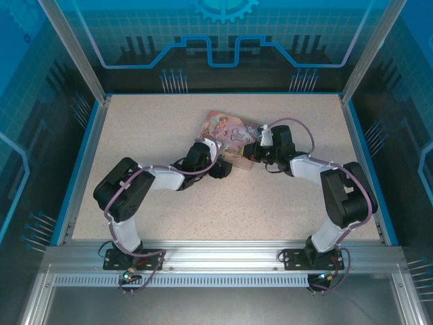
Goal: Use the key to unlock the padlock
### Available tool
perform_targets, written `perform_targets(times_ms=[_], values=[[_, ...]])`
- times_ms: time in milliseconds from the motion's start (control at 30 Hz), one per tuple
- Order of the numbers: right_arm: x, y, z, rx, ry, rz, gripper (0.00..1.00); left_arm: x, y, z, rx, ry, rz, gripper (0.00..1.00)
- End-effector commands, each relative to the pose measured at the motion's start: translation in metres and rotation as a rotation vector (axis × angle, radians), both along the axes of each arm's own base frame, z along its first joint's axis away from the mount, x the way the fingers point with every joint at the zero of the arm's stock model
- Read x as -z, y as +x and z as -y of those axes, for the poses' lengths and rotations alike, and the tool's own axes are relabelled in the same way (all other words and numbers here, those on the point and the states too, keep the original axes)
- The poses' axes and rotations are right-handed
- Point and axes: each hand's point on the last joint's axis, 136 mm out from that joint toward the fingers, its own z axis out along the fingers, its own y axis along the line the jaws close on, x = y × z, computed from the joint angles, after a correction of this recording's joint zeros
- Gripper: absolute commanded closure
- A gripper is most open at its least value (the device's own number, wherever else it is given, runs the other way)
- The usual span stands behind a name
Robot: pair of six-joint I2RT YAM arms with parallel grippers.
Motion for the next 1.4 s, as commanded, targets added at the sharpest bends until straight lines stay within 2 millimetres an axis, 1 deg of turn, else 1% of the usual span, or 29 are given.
perform_targets(times_ms=[0,167,500,700,900,1200,1367], values=[[0.022,0.0,0.008,0.01,-0.044,-0.056,1.0,-0.011,0.013,0.008,-0.004,-0.005,0.063,0.19],[0.026,0.0,0.009,0.008,-0.052,-0.058,1.0,-0.009,0.018,0.01,-0.016,-0.009,0.069,0.21],[0.021,-0.002,0.007,-0.007,-0.049,-0.034,1.0,-0.001,0.03,0.003,-0.094,0.025,0.108,0.29],[0.022,-0.002,0.007,-0.012,-0.05,-0.032,1.0,0.001,0.035,0.008,-0.077,0.03,0.155,0.35],[0.02,-0.001,0.006,-0.014,-0.042,-0.024,1.0,0.011,0.034,0.009,-0.066,0.037,0.146,0.41],[0.019,-0.001,0.005,-0.016,-0.034,-0.021,1.0,0.013,0.034,0.012,-0.051,0.034,0.137,0.58],[0.017,-0.002,0.004,-0.019,-0.033,-0.011,1.0,0.011,0.033,0.014,-0.039,0.029,0.143,0.64]])
